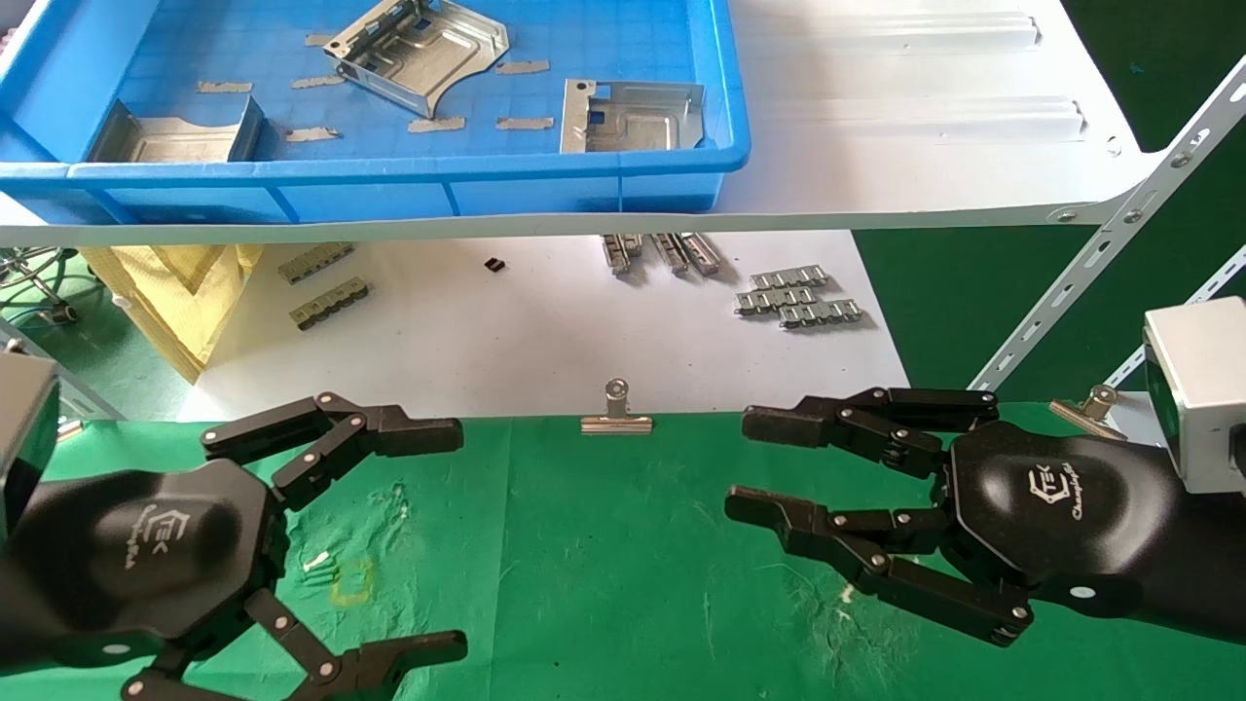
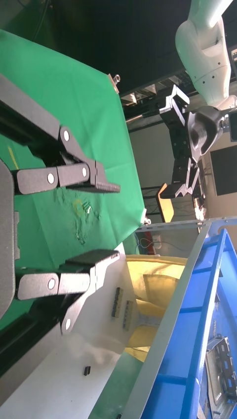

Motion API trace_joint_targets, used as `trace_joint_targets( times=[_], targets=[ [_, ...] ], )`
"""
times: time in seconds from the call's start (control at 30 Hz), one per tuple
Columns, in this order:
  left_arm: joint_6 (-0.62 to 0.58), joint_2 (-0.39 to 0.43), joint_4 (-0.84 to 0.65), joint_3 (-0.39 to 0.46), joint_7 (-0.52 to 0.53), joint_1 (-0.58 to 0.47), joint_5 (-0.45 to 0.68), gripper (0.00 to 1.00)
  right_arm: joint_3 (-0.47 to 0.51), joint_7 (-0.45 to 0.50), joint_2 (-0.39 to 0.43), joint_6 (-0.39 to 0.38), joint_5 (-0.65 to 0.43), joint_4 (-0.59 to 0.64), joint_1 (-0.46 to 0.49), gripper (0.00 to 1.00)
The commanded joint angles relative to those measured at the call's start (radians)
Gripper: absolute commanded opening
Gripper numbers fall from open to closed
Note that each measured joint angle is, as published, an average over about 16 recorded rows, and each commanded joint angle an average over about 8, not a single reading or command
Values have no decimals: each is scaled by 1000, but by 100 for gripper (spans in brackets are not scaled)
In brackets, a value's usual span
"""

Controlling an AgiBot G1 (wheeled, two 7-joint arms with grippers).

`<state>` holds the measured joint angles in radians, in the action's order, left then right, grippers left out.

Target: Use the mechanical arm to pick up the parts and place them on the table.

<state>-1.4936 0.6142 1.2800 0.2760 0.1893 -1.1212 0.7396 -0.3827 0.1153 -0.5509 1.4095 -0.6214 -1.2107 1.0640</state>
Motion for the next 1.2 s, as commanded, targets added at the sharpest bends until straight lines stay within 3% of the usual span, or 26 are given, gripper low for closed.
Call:
trace_joint_targets(
  times=[0.03,0.2,0.33,0.67,0.73,0.93,1.0,1.2],
  targets=[
    [-2,-3,5,-3,-2,2,-4,100,0,0,0,0,0,0,0,0],
    [13,27,-43,6,14,-152,50,100,0,0,0,0,0,0,0,0],
    [42,100,-168,46,26,-329,149,100,0,0,0,0,0,0,0,0],
    [238,352,-734,183,-45,-730,466,100,0,0,0,0,0,0,0,0],
    [307,398,-837,201,-64,-780,511,83,0,0,0,0,0,0,0,0],
    [523,509,-1051,233,-108,-868,594,8,0,0,0,0,0,0,0,0],
    [569,533,-1094,238,-116,-883,606,0,0,0,0,0,0,0,0,0],
    [637,578,-1187,252,-127,-910,631,0,0,0,0,0,0,0,0,0]
  ],
)
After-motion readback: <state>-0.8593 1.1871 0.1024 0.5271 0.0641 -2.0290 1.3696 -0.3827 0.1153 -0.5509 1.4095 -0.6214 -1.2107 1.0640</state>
